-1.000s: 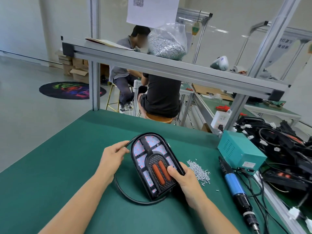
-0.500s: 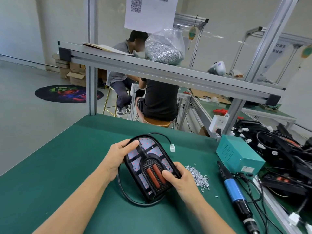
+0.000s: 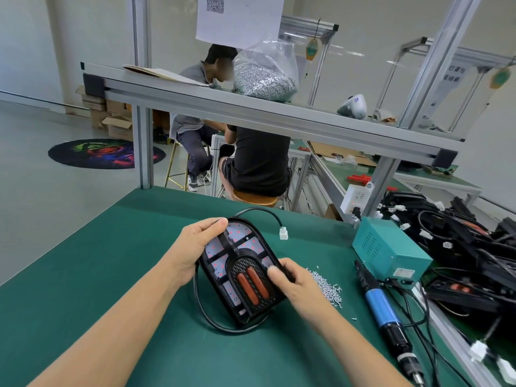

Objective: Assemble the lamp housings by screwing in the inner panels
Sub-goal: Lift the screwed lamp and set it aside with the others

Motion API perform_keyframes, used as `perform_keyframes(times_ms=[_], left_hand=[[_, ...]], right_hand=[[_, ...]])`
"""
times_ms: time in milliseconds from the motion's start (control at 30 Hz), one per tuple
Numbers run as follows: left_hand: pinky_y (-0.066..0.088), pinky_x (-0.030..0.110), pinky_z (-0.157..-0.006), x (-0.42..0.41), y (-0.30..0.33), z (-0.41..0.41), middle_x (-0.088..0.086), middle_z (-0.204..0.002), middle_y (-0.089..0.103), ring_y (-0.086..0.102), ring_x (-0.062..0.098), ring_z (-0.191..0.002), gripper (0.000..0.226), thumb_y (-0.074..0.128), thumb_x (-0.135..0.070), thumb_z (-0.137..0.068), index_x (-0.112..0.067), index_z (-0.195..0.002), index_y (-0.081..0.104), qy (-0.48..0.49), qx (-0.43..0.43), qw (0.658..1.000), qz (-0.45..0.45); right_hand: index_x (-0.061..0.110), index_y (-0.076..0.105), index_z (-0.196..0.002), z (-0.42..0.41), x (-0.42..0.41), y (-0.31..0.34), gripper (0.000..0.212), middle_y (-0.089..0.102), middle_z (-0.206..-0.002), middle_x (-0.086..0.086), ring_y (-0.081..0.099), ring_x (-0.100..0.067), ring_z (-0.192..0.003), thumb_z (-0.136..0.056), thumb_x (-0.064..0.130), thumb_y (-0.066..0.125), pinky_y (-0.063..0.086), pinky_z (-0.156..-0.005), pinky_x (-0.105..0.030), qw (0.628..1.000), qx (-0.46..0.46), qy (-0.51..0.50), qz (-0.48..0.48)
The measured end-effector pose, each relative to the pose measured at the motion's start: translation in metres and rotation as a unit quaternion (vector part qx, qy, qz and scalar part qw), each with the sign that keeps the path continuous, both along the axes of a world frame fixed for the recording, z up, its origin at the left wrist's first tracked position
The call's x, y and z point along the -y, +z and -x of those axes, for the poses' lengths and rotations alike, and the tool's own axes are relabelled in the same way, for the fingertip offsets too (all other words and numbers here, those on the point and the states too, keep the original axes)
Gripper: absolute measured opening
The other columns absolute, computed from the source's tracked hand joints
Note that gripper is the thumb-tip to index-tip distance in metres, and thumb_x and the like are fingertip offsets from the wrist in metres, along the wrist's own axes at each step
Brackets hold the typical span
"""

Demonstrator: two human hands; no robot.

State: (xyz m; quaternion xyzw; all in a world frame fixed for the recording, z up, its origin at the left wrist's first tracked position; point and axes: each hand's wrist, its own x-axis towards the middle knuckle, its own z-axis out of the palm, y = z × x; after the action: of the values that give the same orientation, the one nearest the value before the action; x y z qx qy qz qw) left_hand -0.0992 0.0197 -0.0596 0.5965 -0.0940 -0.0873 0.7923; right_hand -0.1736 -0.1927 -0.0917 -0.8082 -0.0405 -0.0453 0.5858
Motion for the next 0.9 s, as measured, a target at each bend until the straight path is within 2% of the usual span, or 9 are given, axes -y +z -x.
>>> perform_keyframes(times_ms=[67,100,167,267,367,500,600,733,900], left_hand=[[0.055,0.026,-0.065,0.0,0.003,0.0,0.009,-0.094,0.075,0.072,0.017,-0.078,0.028,0.071,-0.036,-0.069,-0.018,-0.09,0.077,-0.006,0.008,1.0,0.003],[0.055,0.026,-0.068,0.001,0.004,-0.001,0.008,-0.094,0.075,0.071,0.017,-0.079,0.028,0.071,-0.036,-0.068,-0.018,-0.089,0.077,-0.009,0.015,1.0,-0.001],[0.055,0.027,-0.073,0.002,0.009,-0.002,0.006,-0.093,0.075,0.069,0.016,-0.08,0.027,0.07,-0.034,-0.068,-0.018,-0.089,0.077,-0.023,0.037,0.999,-0.016],[0.056,0.025,-0.075,0.006,0.021,-0.001,0.006,-0.091,0.074,0.068,0.015,-0.079,0.025,0.069,-0.03,-0.069,-0.019,-0.091,0.076,-0.066,0.069,0.995,-0.03],[0.056,0.024,-0.069,0.01,0.036,0.0,0.008,-0.091,0.073,0.069,0.015,-0.077,0.026,0.068,-0.026,-0.072,-0.016,-0.095,0.075,-0.115,0.089,0.989,-0.027],[0.056,0.025,-0.074,0.014,0.048,-0.003,0.008,-0.091,0.073,0.069,0.015,-0.078,0.033,0.066,-0.025,-0.073,-0.01,-0.102,0.071,-0.108,0.099,0.989,-0.029],[0.057,0.028,-0.073,0.019,0.05,-0.007,0.011,-0.09,0.072,0.069,0.018,-0.074,0.038,0.067,-0.026,-0.072,-0.006,-0.104,0.07,-0.096,0.073,0.993,-0.011],[0.058,0.03,-0.064,0.028,0.047,-0.011,0.014,-0.085,0.073,0.07,0.022,-0.068,0.025,0.068,-0.029,-0.071,-0.007,-0.084,0.072,-0.102,0.031,0.994,0.018],[0.059,0.035,-0.065,0.044,0.046,-0.015,0.018,-0.091,0.073,0.071,0.027,-0.073,0.03,0.072,-0.033,-0.067,-0.008,-0.083,0.075,-0.109,-0.04,0.993,0.019]], right_hand=[[0.02,0.064,-0.095,-0.005,0.008,0.013,0.013,0.063,-0.09,0.014,0.056,-0.004,-0.086,-0.099,0.026,0.054,0.043,-0.084,-0.021,0.996,0.05,-0.065,0.047],[0.022,0.063,-0.104,-0.008,0.014,0.022,0.012,0.063,-0.101,0.012,0.056,-0.005,-0.095,-0.099,0.027,0.054,0.042,-0.091,-0.021,0.989,0.084,-0.102,0.071],[0.021,0.052,-0.13,-0.013,0.023,0.041,0.037,0.055,-0.125,0.007,0.049,-0.008,-0.115,-0.095,0.024,0.061,0.036,-0.105,-0.026,0.971,0.133,-0.139,0.139],[0.018,0.024,-0.152,-0.021,0.033,0.065,0.074,0.033,-0.152,0.004,0.027,-0.011,-0.14,-0.092,0.024,0.066,0.02,-0.118,-0.034,0.95,0.139,-0.117,0.254],[0.02,0.026,-0.152,-0.022,0.036,0.08,0.069,0.031,-0.154,0.006,0.026,-0.01,-0.142,-0.094,0.021,0.063,0.019,-0.119,-0.031,0.943,0.142,-0.081,0.289],[0.021,0.057,-0.12,-0.012,0.038,0.083,0.022,0.062,-0.118,0.004,0.055,-0.012,-0.11,-0.101,0.015,0.049,0.04,-0.096,-0.02,0.972,0.092,-0.052,0.21],[0.015,0.061,-0.104,-0.001,0.035,0.083,0.018,0.071,-0.101,0.001,0.065,-0.012,-0.099,-0.102,0.009,0.045,0.045,-0.095,-0.024,0.989,0.079,-0.047,0.114],[0.016,0.056,-0.124,0.016,0.028,0.075,0.025,0.074,-0.106,0.003,0.067,-0.009,-0.102,-0.104,0.016,0.041,0.05,-0.093,-0.022,0.999,0.048,-0.005,0.009],[0.034,0.03,-0.142,0.031,0.02,0.057,0.05,0.063,-0.12,0.023,0.057,0.012,-0.11,-0.1,0.016,0.051,0.041,-0.086,-0.003,0.999,0.044,0.018,-0.011]])
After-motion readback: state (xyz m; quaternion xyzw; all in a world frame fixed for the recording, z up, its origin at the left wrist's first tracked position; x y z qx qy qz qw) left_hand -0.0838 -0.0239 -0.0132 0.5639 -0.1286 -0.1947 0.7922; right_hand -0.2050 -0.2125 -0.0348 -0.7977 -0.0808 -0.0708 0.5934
